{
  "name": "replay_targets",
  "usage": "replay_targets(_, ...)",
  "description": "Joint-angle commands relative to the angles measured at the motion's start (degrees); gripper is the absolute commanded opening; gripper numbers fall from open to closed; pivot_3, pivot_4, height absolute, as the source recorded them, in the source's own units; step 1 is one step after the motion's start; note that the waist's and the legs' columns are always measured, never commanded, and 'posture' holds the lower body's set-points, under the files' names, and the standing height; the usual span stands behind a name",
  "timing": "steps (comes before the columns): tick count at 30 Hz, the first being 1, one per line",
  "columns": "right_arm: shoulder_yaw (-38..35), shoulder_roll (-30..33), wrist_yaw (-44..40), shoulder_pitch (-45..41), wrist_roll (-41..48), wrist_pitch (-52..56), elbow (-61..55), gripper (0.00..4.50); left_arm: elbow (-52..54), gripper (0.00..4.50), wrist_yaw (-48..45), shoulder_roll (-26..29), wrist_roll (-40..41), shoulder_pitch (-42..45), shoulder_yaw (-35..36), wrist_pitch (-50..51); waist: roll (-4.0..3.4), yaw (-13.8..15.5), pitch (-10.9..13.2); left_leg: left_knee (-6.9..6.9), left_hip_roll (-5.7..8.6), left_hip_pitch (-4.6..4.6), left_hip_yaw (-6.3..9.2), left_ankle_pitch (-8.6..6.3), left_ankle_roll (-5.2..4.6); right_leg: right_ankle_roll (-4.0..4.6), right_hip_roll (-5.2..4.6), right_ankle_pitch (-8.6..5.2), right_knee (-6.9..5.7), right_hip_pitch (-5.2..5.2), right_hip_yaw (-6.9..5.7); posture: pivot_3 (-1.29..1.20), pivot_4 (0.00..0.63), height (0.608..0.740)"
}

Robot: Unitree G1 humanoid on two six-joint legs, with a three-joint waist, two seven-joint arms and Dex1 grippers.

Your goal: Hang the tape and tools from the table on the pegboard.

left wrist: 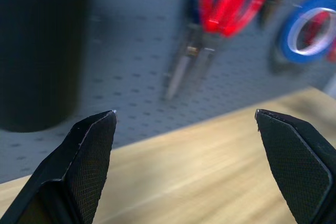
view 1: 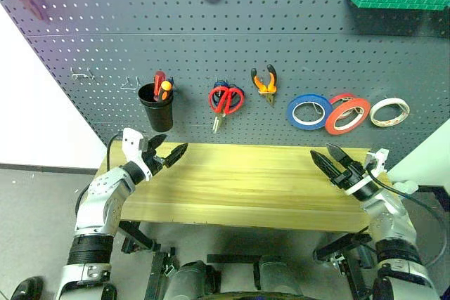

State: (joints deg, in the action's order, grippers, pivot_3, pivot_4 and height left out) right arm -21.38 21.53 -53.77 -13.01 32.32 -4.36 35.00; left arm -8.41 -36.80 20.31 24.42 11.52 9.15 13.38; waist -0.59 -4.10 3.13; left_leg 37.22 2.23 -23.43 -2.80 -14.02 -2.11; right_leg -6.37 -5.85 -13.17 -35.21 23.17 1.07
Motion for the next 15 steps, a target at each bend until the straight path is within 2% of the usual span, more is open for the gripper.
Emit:
replay_targets(1,-2.2,-2.7,7.5,0.2,0.0,-1.6,-4.0,4.5,1.9,4.44,1.3,-0.9,0.2,0.2,1.0,-1.1,0.02,0.0,0.0,-0.01,0.0,0.0,0.0,0.0,0.0,0.0,0.0,0.0,0.0,0.0,0.0,-0.12,0.0,0.74)
replay_targets(5,-0.4,-4.1,12.3,2.1,-5.5,-7.1,-4.8,4.5,2.4,4.44,2.0,-1.4,-1.9,-0.5,-0.3,-2.5,0.02,0.0,-0.1,-0.01,0.0,0.0,0.0,0.0,0.0,0.0,0.01,0.0,0.01,0.0,0.0,-0.13,0.0,0.74)
replay_targets(15,-0.3,-7.1,23.2,4.4,-9.6,-11.2,-6.9,4.5,1.0,4.44,4.7,-3.1,-3.5,-0.4,-0.3,-4.6,0.02,-0.5,-0.3,-0.02,0.0,0.02,-0.01,0.0,0.0,0.01,0.03,0.0,-0.02,0.0,0.0,-0.15,0.0,0.74)
